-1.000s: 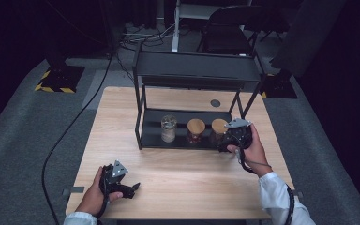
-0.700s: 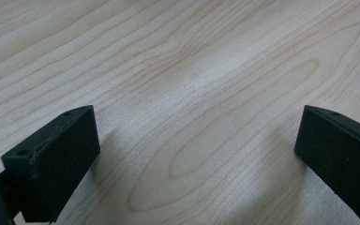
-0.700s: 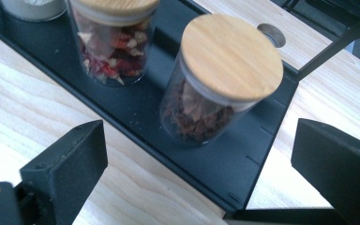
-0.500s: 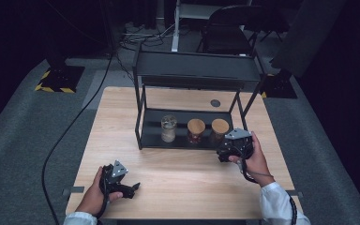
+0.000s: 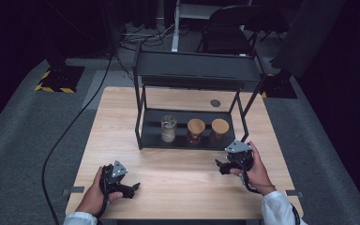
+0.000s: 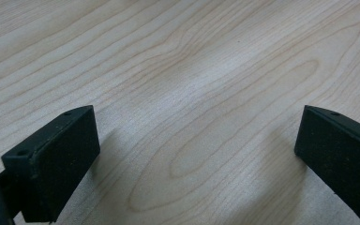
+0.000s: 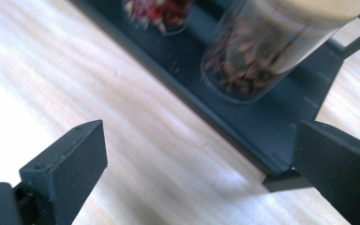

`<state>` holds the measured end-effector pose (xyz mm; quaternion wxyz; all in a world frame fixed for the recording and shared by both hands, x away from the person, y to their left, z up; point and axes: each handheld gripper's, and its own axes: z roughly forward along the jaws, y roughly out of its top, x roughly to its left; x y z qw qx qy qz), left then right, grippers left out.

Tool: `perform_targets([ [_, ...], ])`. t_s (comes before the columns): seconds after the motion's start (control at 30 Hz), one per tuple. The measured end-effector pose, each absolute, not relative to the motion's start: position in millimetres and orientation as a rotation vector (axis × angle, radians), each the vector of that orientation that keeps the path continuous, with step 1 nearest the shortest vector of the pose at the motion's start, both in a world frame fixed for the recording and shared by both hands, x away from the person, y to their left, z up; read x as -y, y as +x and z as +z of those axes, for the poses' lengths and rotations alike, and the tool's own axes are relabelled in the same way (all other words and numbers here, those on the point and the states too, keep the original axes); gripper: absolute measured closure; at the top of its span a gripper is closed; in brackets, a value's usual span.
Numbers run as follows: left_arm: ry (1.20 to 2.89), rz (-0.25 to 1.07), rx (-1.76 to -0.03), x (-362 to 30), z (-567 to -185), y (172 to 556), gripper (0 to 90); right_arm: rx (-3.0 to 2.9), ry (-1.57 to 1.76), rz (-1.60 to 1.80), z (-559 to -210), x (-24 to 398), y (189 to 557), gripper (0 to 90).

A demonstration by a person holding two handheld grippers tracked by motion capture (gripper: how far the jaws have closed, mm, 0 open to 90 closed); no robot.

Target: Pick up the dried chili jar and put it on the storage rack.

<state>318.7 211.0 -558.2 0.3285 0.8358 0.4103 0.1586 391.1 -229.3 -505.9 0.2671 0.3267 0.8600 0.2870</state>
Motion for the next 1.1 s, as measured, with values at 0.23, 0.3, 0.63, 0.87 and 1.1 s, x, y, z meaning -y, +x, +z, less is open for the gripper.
perform_targets([
  [0.23,2.189,0.415,-1.073,-211,-558,319,0.0,-2.347,0.844,0.736,-520,236,379,3.4],
  [0.3,2.189,0.416,-1.073,-211,-558,319,0.0,-2.349,0.842,0.737,-521,239,377,3.4],
  [0.63,2.189,0.415,-1.074,-211,-558,319,0.0,-2.363,0.834,0.728,-529,255,367,3.4],
  [0.87,2.189,0.415,-1.073,-211,-558,319,0.0,-2.367,0.867,0.704,-538,268,361,3.4],
  [1.1,2.187,0.415,-1.074,-211,-558,319,0.0,-2.353,0.912,0.728,-542,280,354,3.0],
])
